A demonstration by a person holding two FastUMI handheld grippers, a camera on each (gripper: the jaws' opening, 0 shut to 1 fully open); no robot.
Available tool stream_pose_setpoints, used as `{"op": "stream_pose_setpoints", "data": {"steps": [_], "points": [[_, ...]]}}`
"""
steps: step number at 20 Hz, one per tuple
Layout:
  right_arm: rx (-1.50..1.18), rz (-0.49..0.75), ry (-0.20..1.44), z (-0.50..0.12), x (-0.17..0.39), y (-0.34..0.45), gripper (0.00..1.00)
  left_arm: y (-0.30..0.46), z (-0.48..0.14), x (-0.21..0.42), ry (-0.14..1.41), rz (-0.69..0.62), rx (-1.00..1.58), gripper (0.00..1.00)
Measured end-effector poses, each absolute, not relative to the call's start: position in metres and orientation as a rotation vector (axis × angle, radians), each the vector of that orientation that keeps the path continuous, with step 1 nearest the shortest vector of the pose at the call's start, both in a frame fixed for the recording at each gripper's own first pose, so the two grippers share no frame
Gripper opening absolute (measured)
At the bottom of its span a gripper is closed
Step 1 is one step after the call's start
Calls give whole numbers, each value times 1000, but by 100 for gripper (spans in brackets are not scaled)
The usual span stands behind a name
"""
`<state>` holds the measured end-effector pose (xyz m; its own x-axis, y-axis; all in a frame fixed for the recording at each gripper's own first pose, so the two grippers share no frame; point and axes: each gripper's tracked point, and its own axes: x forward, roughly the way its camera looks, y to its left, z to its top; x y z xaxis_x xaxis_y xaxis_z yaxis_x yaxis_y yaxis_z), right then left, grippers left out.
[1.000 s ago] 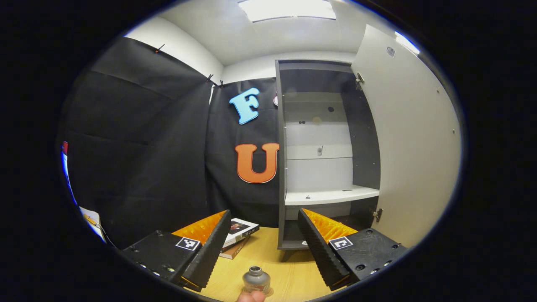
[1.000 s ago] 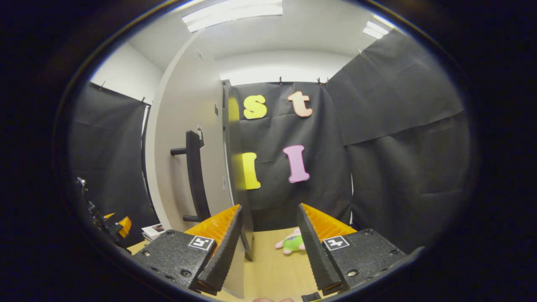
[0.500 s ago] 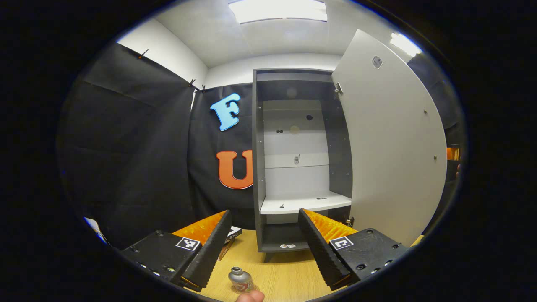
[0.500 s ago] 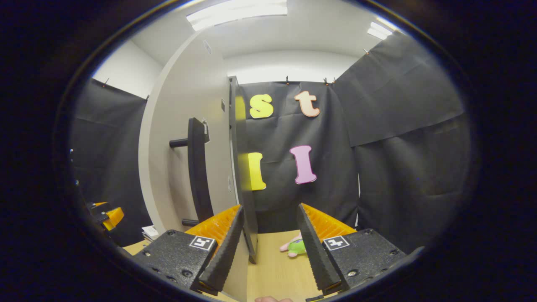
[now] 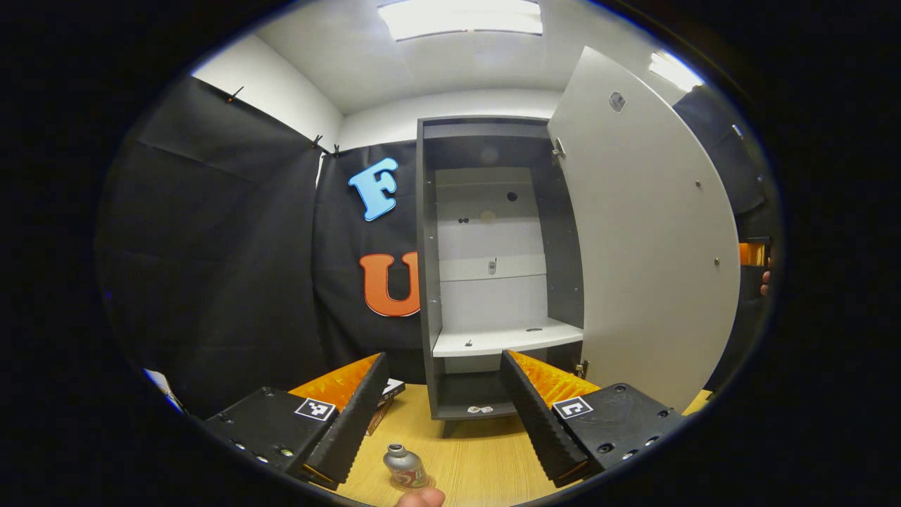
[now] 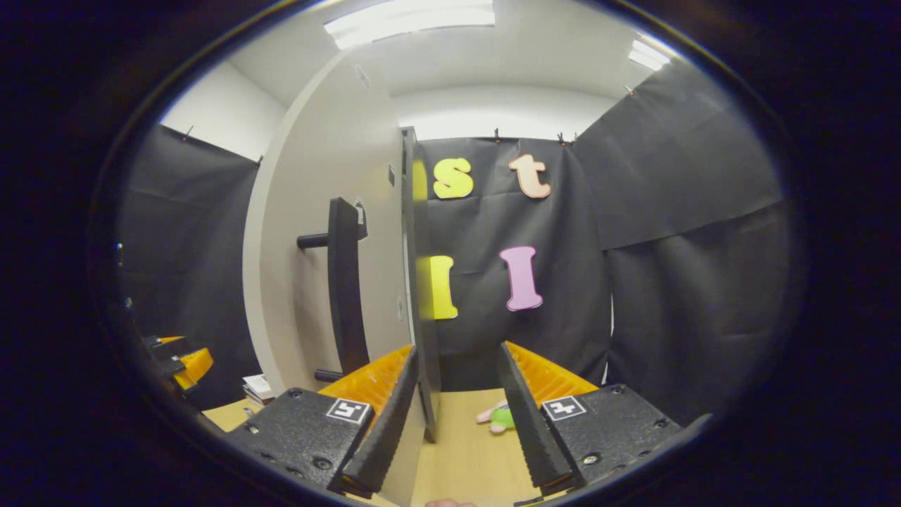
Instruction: Open the cabinet door with the right hand, grasp the bottle in the cabinet with the left hand and place it on the coaster, then close the cabinet door with the right hand.
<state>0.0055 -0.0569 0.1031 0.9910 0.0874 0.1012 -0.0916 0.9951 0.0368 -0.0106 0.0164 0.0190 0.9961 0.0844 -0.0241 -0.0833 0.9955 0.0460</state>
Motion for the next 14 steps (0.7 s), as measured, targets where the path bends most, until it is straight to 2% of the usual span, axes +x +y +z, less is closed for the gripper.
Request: {"op": "stream_pose_setpoints", "data": {"steps": [1, 2, 7, 8, 9, 11, 12, 14], "points": [[52, 112, -95, 102, 6, -48, 70, 16, 16, -11, 31, 83, 44, 96], [59, 136, -93, 101, 5, -39, 75, 16, 16, -12, 31, 81, 45, 96], [31, 255, -92, 100, 7, 9, 75, 25, 15, -18, 35, 87, 34, 96], [32, 278, -91, 99, 8, 20, 75, 27, 14, -19, 38, 90, 35, 100], [38, 302, -90, 99, 9, 31, 75, 30, 12, -19, 40, 95, 40, 96], [39, 350, -76, 97, 12, 54, 75, 36, 9, -21, 41, 111, 44, 100], [30, 370, -70, 96, 14, 64, 75, 36, 8, -22, 42, 114, 40, 96], [16, 395, -78, 106, 13, 81, 75, 39, 7, -24, 36, 125, 35, 100]]}}
